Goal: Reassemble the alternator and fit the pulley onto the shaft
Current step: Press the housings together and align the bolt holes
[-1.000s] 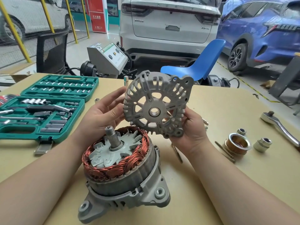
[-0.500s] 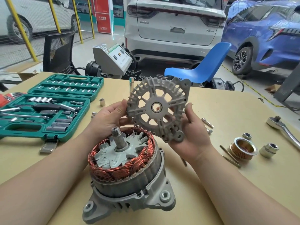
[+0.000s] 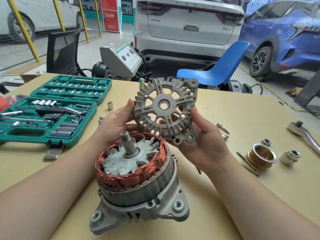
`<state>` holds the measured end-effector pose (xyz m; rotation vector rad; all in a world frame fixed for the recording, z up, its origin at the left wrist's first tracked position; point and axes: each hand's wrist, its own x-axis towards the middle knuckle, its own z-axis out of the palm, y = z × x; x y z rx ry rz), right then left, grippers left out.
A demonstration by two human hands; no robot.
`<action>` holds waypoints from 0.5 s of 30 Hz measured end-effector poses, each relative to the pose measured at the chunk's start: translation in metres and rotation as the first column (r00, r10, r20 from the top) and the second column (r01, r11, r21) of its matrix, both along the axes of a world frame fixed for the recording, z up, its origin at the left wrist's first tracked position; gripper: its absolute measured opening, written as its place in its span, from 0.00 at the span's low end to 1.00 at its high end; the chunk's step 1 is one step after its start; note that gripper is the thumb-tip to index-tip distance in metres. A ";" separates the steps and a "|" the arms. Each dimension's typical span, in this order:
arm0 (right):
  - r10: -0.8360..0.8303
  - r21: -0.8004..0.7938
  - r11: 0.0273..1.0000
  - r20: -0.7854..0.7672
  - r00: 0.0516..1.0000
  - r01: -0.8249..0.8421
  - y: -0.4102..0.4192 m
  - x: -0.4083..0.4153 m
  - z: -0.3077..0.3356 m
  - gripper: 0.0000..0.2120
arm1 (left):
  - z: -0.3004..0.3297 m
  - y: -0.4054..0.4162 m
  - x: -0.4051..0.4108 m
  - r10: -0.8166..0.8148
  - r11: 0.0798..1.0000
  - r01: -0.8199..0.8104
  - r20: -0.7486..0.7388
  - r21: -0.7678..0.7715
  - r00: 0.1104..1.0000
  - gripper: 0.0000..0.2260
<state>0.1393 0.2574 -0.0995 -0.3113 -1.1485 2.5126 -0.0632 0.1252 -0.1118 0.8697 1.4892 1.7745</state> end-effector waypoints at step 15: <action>-0.018 0.232 0.972 -0.090 0.996 0.039 -0.032 0.005 0.051 0.28 | 0.039 -0.017 0.018 -0.062 0.956 0.103 -0.154 0.275 0.986 0.33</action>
